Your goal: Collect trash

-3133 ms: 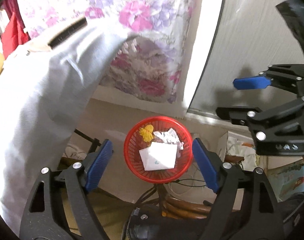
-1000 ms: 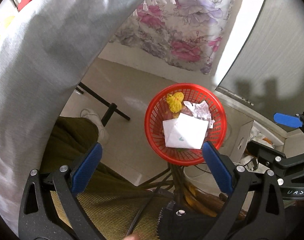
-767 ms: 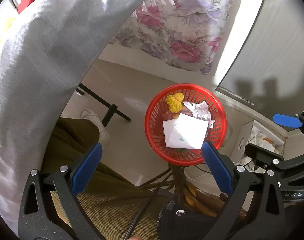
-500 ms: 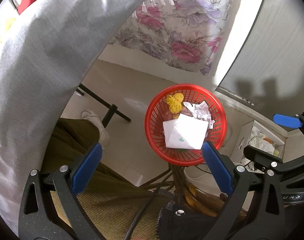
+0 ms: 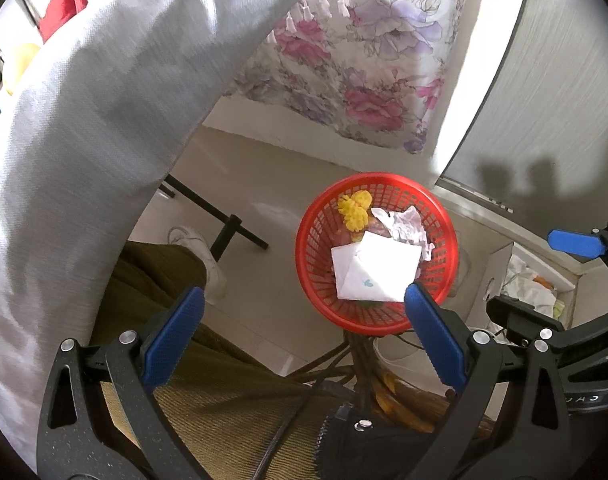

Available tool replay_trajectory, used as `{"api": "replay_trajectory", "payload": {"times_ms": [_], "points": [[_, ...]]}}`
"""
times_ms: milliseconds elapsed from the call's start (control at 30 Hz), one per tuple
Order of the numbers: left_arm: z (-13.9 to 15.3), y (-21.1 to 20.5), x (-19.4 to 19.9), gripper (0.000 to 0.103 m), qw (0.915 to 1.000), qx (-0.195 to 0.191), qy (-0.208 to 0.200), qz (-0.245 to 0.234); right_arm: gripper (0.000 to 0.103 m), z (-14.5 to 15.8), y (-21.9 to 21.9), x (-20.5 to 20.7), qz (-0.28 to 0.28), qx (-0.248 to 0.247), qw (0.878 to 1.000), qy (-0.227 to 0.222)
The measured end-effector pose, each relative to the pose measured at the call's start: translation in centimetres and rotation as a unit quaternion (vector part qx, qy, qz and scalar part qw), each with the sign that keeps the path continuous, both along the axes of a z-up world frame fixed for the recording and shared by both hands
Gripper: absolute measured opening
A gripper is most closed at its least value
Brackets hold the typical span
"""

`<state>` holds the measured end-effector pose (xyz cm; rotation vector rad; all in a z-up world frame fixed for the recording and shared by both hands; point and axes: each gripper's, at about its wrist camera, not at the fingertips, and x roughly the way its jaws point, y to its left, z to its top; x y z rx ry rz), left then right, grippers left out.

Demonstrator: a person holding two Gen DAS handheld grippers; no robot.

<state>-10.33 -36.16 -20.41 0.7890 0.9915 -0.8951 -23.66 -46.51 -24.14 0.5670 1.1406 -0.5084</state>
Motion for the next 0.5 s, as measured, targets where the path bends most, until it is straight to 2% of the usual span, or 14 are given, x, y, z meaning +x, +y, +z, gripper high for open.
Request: {"api": "replay_trajectory", "payload": {"times_ms": [500], "points": [[0.06,0.04,0.11,0.096,1.0000,-0.001,-0.001,0.003,0.096,0.10,0.04,0.13,0.002,0.000,1.000,0.000]]}}
